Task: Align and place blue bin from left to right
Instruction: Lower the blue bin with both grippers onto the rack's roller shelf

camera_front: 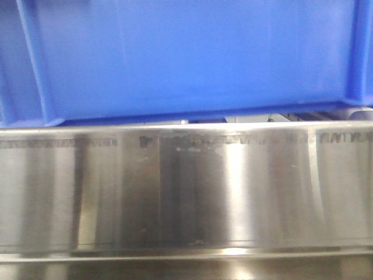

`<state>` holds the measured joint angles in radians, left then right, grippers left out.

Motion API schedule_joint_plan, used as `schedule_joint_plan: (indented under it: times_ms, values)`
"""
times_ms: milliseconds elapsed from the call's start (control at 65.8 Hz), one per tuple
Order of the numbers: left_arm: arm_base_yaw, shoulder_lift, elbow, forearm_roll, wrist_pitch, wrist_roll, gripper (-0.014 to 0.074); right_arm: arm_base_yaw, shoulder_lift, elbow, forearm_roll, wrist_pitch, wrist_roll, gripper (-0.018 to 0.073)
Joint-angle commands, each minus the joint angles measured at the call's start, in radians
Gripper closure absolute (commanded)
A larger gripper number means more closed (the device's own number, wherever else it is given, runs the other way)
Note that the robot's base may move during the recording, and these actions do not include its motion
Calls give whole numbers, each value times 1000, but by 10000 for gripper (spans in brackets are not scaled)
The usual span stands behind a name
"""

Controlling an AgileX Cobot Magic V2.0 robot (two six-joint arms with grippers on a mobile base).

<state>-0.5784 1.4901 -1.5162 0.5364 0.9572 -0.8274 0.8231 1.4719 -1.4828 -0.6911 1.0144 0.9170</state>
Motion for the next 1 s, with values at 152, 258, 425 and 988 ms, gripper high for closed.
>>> schedule_joint_plan:
  times_ms: [152, 258, 425, 988]
  values:
    - [-16, -8, -19, -65, -136, -9, 707, 16, 14, -20, 5, -170, 17, 638]
    - [-16, -8, -19, -65, -134, -9, 707, 16, 14, -20, 5, -162, 17, 638]
    - [-16, -8, -19, -61, -134, -9, 622, 16, 10, -20, 5, -139, 17, 631]
    - [-16, -10, -103, -40, -96, -9, 70, 16, -41, -43, 5, -79, -28, 186]
